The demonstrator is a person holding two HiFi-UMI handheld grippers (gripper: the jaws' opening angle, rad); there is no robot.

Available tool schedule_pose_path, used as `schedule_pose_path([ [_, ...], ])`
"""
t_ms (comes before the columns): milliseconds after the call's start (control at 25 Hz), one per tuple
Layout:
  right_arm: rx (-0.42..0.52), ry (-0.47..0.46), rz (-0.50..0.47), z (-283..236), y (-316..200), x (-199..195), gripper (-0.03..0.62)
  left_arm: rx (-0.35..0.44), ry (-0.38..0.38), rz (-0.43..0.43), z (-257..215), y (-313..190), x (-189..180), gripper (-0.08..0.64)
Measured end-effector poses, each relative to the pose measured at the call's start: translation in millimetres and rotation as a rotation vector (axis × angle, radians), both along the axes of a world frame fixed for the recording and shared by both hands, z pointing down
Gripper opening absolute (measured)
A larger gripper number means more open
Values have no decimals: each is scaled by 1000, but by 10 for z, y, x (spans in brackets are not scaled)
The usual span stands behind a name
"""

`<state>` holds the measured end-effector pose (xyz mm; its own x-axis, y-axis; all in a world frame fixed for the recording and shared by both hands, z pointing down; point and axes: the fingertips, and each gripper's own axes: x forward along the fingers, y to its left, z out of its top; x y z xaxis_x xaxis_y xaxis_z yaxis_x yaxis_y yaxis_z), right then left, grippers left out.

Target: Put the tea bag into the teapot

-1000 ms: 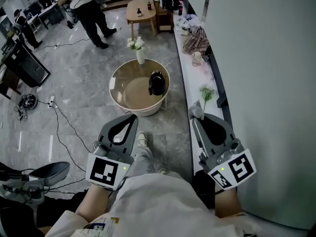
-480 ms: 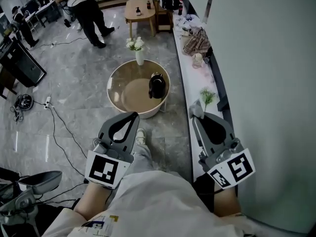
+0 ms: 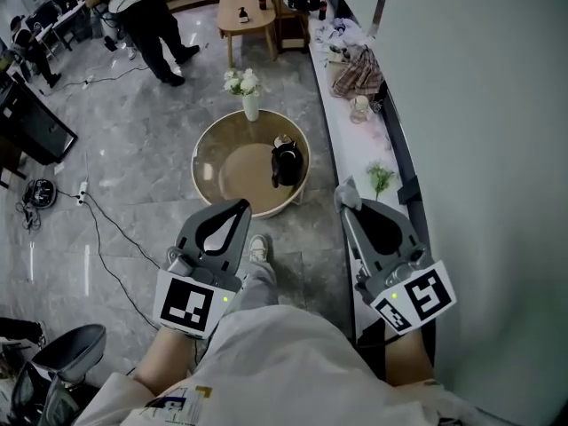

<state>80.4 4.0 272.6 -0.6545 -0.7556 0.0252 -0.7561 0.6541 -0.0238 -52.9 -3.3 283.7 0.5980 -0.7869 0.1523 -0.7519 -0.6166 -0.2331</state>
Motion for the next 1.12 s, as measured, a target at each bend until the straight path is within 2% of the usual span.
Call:
schedule_pose_path([
  [600,-76,43,58,56,-1455,-448,26,-99,11,83,224,-1528,-302,8],
  [1120,-112,77,123,51,-2601,-930,25,-128,40,180,268,-2656,-674,8],
])
